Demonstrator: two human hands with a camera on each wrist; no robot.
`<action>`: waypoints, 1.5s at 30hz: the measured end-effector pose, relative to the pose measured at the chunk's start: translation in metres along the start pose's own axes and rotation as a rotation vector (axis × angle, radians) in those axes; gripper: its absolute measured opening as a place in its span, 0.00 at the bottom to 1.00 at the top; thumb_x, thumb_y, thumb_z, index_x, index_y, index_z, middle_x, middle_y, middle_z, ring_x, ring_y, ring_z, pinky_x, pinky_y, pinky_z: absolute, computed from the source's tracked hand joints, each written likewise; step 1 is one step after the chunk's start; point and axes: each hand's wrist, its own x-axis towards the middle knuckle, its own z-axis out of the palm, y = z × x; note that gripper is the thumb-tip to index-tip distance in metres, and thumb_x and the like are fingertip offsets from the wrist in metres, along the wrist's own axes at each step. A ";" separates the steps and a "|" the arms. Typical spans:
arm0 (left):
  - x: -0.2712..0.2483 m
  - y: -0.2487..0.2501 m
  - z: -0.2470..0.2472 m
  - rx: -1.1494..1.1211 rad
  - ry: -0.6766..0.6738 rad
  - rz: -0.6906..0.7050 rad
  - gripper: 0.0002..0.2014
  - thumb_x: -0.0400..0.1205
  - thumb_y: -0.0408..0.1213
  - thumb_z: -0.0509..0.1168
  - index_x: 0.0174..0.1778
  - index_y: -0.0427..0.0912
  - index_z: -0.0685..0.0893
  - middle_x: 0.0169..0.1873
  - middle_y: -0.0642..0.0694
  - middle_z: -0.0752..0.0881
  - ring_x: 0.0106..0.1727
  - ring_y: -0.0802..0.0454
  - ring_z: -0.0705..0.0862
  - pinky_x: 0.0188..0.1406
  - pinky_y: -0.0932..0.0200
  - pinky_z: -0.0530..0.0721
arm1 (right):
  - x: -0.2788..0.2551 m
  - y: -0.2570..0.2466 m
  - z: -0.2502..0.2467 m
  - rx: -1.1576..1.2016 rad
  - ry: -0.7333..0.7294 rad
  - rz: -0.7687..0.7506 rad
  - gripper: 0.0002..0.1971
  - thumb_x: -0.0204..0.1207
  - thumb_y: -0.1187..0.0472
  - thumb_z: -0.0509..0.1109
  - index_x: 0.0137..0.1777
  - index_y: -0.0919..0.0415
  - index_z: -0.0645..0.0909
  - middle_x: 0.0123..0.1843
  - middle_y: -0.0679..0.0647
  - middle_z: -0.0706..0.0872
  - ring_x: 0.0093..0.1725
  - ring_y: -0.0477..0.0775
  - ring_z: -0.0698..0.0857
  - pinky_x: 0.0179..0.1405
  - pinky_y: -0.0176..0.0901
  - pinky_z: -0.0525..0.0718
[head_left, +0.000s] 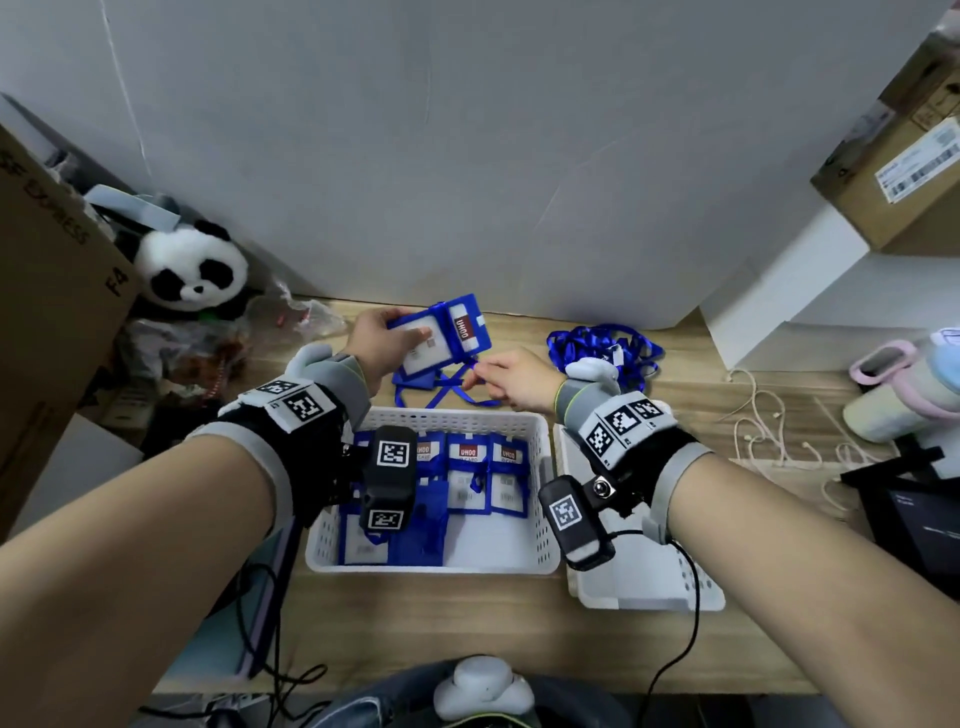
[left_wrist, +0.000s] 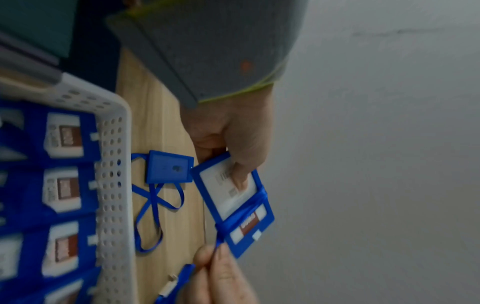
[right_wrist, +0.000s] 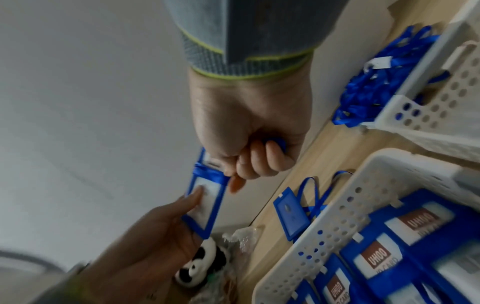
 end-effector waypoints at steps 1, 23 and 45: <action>0.000 -0.001 -0.001 0.069 0.041 0.019 0.07 0.79 0.29 0.68 0.51 0.38 0.80 0.47 0.39 0.84 0.45 0.46 0.84 0.35 0.58 0.84 | 0.001 -0.002 0.000 -0.020 0.034 -0.023 0.15 0.85 0.62 0.56 0.50 0.67 0.85 0.25 0.50 0.73 0.14 0.38 0.67 0.16 0.25 0.64; -0.023 0.001 0.011 -0.076 -0.205 -0.039 0.15 0.77 0.22 0.66 0.37 0.43 0.69 0.40 0.40 0.82 0.44 0.41 0.85 0.35 0.55 0.84 | 0.020 -0.016 0.010 0.089 0.606 -0.087 0.05 0.70 0.63 0.75 0.45 0.56 0.86 0.41 0.51 0.90 0.40 0.49 0.87 0.41 0.42 0.87; -0.027 -0.004 0.016 -0.016 -0.144 0.042 0.15 0.75 0.25 0.70 0.35 0.44 0.69 0.35 0.44 0.81 0.39 0.46 0.83 0.47 0.46 0.84 | 0.008 -0.026 0.012 -0.524 0.416 -0.139 0.09 0.71 0.61 0.66 0.47 0.57 0.85 0.44 0.53 0.89 0.45 0.56 0.83 0.41 0.41 0.75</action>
